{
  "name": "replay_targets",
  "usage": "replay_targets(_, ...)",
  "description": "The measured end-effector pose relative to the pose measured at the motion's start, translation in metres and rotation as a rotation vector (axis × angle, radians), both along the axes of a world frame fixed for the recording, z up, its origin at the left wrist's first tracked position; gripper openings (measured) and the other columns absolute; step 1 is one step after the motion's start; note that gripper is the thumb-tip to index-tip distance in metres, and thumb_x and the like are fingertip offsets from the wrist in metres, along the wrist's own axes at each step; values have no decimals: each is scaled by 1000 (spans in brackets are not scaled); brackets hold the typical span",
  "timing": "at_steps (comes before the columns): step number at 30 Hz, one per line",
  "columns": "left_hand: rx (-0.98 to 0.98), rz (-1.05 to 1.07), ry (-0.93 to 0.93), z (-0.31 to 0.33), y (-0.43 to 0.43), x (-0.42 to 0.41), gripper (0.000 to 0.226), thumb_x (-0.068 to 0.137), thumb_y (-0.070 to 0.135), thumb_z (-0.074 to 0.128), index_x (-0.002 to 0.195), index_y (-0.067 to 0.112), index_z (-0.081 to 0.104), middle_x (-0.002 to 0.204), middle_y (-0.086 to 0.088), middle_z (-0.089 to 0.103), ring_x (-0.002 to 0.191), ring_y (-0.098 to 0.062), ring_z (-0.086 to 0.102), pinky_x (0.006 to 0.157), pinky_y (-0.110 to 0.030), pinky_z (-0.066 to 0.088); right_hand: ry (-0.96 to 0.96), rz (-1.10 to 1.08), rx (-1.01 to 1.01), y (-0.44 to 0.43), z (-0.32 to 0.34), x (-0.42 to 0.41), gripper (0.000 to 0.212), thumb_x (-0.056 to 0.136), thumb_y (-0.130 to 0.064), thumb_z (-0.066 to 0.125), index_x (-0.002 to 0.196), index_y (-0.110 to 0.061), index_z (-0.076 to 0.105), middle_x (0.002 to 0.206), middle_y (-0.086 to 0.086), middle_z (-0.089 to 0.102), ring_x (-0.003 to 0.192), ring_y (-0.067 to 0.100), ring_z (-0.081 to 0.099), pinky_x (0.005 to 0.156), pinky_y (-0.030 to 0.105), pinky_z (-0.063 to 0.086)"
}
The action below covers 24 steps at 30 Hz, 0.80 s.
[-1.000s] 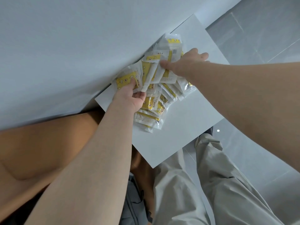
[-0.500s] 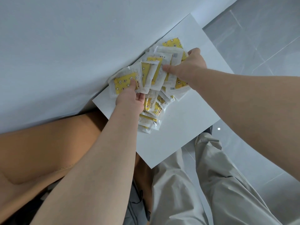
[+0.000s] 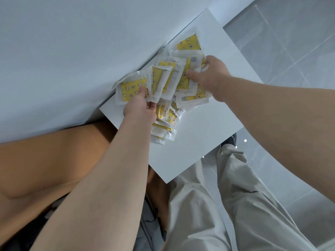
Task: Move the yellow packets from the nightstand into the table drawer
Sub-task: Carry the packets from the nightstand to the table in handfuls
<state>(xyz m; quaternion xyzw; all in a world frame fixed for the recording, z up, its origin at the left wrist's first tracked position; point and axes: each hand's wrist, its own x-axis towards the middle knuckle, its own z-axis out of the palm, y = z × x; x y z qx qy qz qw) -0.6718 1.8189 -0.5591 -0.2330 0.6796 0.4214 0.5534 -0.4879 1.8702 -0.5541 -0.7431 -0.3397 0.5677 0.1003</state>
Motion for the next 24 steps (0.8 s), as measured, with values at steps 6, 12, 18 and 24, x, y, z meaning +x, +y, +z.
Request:
replay_targets(6,38,52,-31,7,-1,-1,25,94,14,70,115,4,62,103,-12,74,74,-24,76,64,-32,63,86,-135,-36,-3,6,7,30,86,-17,80,109,-23,63,103,-2,72,91,23,73,81,46,62)
replay_targets(12,21,-63,13,38,-5,-2,18,95,19,69,107,6,62,108,-9,71,92,-21,73,54,-23,57,96,-189,-22,-22,36,23,26,87,-14,79,103,-23,61,103,0,72,89,24,73,79,48,62)
replay_targets(18,-49,-244,64,106,-21,11,17,92,20,73,96,8,61,99,-6,64,82,-18,67,48,-21,53,95,-253,-25,-55,102,47,27,86,-14,79,106,-21,61,103,1,73,87,24,74,79,48,63)
replay_targets(24,48,-450,49,183,-34,39,13,91,14,74,96,6,64,103,-8,72,78,-16,72,57,-27,59,138,-408,9,-99,186,88,24,88,-10,77,102,-21,62,104,5,74,86,25,75,77,49,63)
